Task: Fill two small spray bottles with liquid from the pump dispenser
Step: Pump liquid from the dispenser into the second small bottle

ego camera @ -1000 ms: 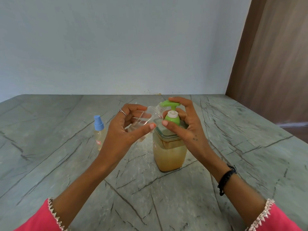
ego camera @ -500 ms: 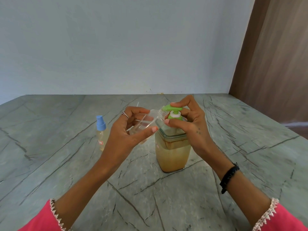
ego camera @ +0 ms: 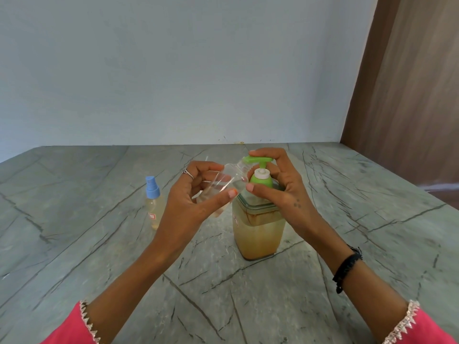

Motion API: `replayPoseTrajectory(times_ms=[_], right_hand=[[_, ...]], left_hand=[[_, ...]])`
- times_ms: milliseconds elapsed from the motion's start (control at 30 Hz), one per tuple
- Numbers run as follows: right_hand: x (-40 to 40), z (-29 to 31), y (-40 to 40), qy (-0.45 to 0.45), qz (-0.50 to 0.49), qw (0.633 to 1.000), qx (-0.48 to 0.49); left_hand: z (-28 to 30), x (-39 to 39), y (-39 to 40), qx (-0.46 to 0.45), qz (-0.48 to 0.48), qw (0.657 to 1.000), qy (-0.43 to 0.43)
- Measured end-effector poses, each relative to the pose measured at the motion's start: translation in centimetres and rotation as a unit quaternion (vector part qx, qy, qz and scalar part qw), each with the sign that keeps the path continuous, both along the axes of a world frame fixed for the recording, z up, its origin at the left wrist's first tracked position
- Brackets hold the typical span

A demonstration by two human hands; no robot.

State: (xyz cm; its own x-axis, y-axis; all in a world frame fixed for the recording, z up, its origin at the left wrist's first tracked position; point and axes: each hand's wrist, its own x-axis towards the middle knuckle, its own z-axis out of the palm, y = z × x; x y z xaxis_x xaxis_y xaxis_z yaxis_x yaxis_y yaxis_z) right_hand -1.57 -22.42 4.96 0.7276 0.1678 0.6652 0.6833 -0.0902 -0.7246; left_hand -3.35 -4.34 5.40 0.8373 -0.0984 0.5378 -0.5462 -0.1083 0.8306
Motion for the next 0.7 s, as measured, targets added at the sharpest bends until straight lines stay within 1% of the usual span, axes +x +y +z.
replayPoseTrajectory(times_ms=[267, 500, 700], right_hand=[[0.23, 0.1, 0.19, 0.025, 0.006, 0.999, 0.026], [0.65, 0.57, 0.66, 0.013, 0.0, 0.998, 0.06], [0.58, 0.88, 0.82, 0.011, -0.01, 0.998, 0.057]], left_hand=[[0.0, -0.14, -0.03, -0.004, -0.005, 1.0, 0.006], [-0.28, 0.21, 0.04, 0.014, 0.005, 1.0, 0.012], [-0.54, 0.18, 0.22, 0.021, 0.009, 1.0, 0.015]])
